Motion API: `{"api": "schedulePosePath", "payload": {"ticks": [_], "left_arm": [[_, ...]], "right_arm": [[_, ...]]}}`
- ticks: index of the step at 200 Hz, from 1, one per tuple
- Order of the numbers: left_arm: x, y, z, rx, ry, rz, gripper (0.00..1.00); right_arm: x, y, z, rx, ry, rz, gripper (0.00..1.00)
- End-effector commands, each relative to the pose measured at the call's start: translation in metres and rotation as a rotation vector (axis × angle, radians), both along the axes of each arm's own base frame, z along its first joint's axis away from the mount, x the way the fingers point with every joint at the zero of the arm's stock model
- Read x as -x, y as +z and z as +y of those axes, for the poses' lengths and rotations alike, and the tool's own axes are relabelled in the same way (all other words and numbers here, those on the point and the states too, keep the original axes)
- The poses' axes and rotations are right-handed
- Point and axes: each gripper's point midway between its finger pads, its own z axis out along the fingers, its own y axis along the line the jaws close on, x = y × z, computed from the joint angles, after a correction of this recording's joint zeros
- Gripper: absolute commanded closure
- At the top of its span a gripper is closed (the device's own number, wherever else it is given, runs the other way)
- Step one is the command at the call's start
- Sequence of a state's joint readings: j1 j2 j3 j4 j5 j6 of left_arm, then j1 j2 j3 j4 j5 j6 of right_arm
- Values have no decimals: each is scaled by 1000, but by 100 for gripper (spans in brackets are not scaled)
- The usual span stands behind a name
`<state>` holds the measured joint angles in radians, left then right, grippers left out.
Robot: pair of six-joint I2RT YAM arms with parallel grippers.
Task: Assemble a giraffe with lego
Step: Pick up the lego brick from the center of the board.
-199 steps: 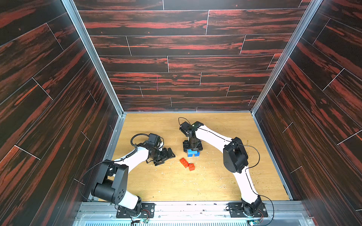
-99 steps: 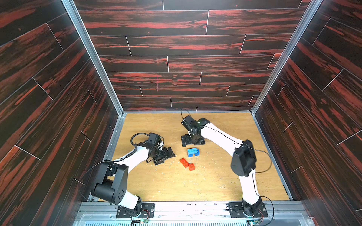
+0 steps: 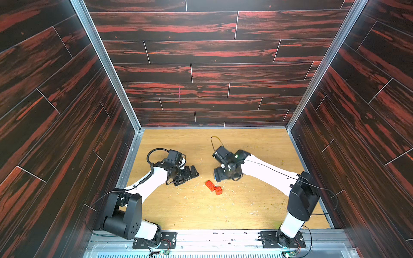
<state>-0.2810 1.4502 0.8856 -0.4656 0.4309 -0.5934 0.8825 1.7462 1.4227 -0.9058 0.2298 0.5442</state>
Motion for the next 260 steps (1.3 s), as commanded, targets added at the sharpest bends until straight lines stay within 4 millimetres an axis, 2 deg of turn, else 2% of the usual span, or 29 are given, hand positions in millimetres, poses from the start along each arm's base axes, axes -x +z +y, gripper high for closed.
{"api": "schedulePosePath", "payload": {"ticks": [1, 28, 79, 138, 202, 260], "left_arm": [[-2, 11, 5, -27, 4, -38, 0], [-4, 14, 10, -44, 35, -74, 0], [-6, 13, 25, -122, 84, -86, 0], [-3, 12, 21, -102, 71, -51, 0], [-4, 16, 23, -107, 65, -56, 1], [-1, 16, 23, -104, 59, -51, 2]], "right_arm": [[10, -7, 2, -34, 4, -5, 21], [25, -20, 9, -76, 27, 26, 21], [34, -46, 19, -24, 51, 18, 22], [36, -72, 23, 11, 69, 44, 28], [39, -83, 18, 40, 73, 62, 39], [38, -87, 20, 50, 85, 72, 53]]}}
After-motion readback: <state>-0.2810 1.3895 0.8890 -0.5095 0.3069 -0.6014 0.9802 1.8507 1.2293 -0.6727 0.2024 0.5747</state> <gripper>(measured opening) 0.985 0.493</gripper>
